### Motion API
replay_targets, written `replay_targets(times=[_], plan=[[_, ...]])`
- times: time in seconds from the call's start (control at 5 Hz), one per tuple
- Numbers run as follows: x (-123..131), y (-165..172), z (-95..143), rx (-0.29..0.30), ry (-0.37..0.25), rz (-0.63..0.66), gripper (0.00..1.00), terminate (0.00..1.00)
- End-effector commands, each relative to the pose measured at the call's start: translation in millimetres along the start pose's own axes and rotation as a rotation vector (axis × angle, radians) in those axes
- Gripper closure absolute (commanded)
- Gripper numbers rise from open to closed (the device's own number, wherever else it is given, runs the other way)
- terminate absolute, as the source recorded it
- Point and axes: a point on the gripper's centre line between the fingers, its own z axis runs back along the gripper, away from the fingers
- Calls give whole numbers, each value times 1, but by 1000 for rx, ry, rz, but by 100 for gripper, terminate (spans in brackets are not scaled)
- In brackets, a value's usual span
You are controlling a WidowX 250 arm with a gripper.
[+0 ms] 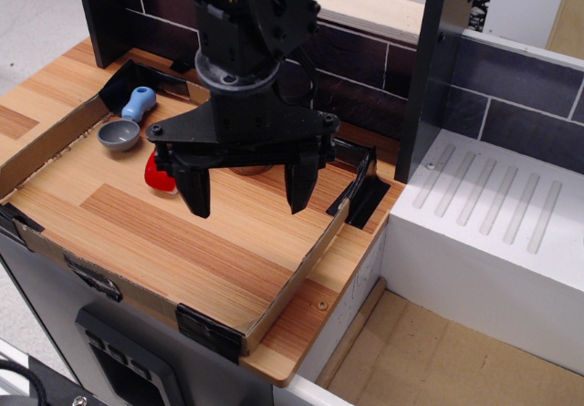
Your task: Topple basil bottle
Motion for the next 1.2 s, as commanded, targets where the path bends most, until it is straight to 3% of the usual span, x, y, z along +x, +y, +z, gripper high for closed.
replay_targets(times=[0.0,0.2,0.6,1.0], plan=[[0,0,0,0,0,0,0,0],[26,2,2,23,-5,112,0,0],[78,9,6,34,-103,302,0,0],[111,6,12,-14,-137,412,0,0]])
